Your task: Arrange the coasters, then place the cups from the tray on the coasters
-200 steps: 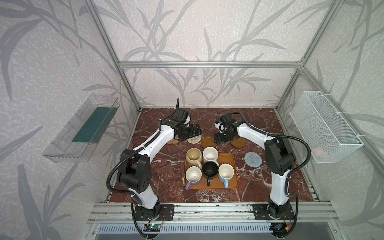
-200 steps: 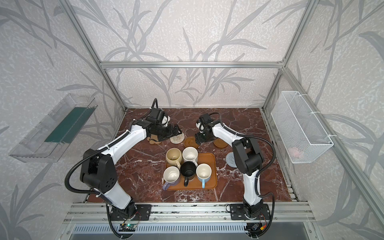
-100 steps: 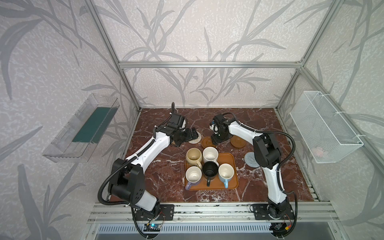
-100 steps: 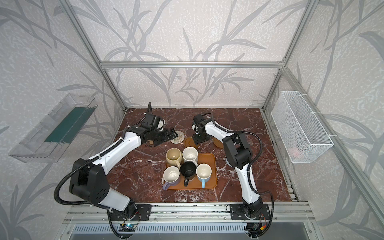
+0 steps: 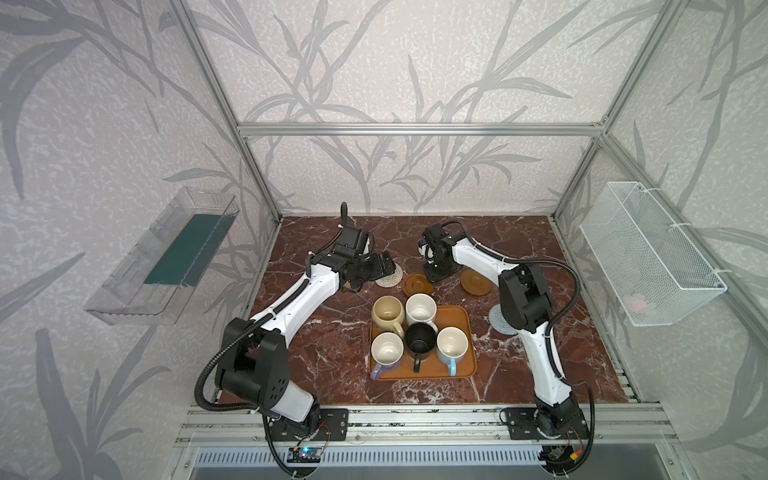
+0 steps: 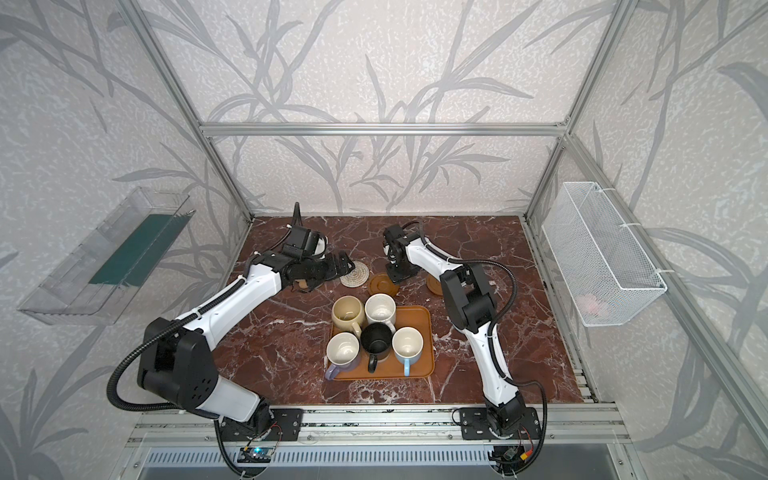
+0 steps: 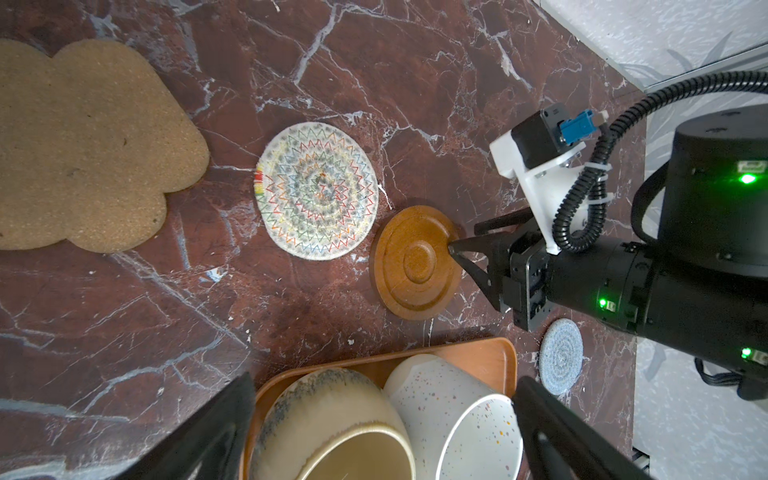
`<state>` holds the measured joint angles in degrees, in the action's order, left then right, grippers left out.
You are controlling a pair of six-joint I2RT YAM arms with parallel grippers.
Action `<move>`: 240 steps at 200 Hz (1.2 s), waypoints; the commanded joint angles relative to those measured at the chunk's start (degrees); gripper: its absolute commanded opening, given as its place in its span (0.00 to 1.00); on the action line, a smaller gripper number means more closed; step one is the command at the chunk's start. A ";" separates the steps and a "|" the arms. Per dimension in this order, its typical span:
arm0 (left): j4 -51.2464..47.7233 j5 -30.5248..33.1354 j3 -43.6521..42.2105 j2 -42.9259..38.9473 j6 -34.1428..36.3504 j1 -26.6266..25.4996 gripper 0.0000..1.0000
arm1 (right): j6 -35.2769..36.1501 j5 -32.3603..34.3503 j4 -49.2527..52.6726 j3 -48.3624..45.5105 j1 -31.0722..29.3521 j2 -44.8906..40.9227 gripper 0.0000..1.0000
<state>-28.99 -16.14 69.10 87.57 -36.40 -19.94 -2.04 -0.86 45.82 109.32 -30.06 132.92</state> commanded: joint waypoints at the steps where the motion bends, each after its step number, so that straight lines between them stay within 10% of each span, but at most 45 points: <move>1: 0.96 0.45 -0.11 -0.13 -1.04 0.17 0.99 | -0.58 3.77 4.03 3.08 0.97 3.83 0.42; 240: 0.55 0.47 1.21 1.55 -1.48 0.17 0.99 | -6.11 0.76 9.04 26.69 2.56 16.70 0.35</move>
<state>-28.62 -16.16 69.17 89.25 -37.26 -19.92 -6.66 0.95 52.80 134.85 -27.42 147.41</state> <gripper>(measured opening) 0.994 0.351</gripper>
